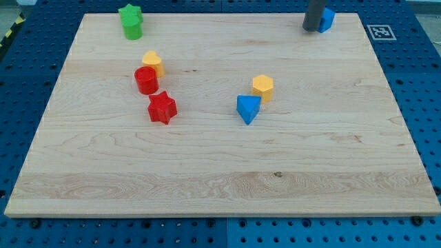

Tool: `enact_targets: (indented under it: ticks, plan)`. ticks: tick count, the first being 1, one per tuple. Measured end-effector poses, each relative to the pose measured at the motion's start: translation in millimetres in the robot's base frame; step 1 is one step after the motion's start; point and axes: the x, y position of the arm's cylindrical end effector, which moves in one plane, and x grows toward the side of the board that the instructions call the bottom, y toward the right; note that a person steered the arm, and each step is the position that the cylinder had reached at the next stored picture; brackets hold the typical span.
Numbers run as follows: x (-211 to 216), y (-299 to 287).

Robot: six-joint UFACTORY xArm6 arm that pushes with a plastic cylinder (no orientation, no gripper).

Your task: Push the blue triangle closer to the blue cube

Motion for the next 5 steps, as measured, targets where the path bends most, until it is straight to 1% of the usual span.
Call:
enact_targets:
  ticks: [1, 3, 4, 5]
  plan:
    - [20, -5]
    - [192, 2]
    - [241, -24]
    - [250, -82]
